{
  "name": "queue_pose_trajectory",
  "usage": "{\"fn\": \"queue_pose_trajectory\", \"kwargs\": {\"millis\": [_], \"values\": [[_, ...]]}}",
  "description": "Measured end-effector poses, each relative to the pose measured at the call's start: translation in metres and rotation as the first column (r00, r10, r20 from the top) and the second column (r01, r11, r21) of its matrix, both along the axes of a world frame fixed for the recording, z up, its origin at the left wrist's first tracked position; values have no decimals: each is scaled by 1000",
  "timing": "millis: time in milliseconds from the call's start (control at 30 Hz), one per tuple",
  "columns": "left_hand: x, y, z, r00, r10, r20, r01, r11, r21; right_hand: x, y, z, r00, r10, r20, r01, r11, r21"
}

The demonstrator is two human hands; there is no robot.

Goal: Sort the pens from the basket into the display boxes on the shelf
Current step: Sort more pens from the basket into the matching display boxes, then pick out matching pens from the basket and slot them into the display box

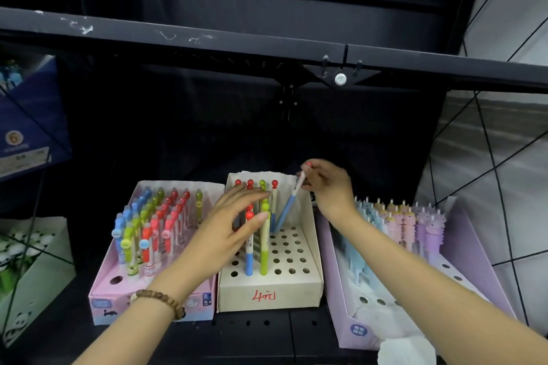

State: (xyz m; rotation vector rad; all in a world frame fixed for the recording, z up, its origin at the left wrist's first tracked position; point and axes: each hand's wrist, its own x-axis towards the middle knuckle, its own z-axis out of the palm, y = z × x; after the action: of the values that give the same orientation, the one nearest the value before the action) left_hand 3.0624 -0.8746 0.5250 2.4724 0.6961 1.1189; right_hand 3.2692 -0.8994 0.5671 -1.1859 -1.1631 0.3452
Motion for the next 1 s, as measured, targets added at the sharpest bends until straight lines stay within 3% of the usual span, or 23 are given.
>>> {"fn": "queue_pose_trajectory", "kwargs": {"millis": [67, 200, 567, 867, 1000], "values": [[1, 0, 0, 1000, 5, -4, -5, 1000, 4, -1, 3, 0, 1000, 6, 0, -6, 1000, -11], [1, 0, 0, 1000, 9, -1, -9, 1000, 4, -4, 5, 7, 989, 28, 146, -22, 999, -40], [1, -2, 2, 1000, -6, 22, 7, 1000, -10, -3, -1, -5, 978, 21, 208, -17, 1000, -21], [4, -1, 0, 1000, 9, 7, -9, 1000, 0, -19, 11, -6, 927, 171, 335, -38, 929, -368], [-1, -19, 9, 997, 76, -28, -77, 997, -29, -22, -22, 1, 921, 165, 354, -14, 919, -394]]}}
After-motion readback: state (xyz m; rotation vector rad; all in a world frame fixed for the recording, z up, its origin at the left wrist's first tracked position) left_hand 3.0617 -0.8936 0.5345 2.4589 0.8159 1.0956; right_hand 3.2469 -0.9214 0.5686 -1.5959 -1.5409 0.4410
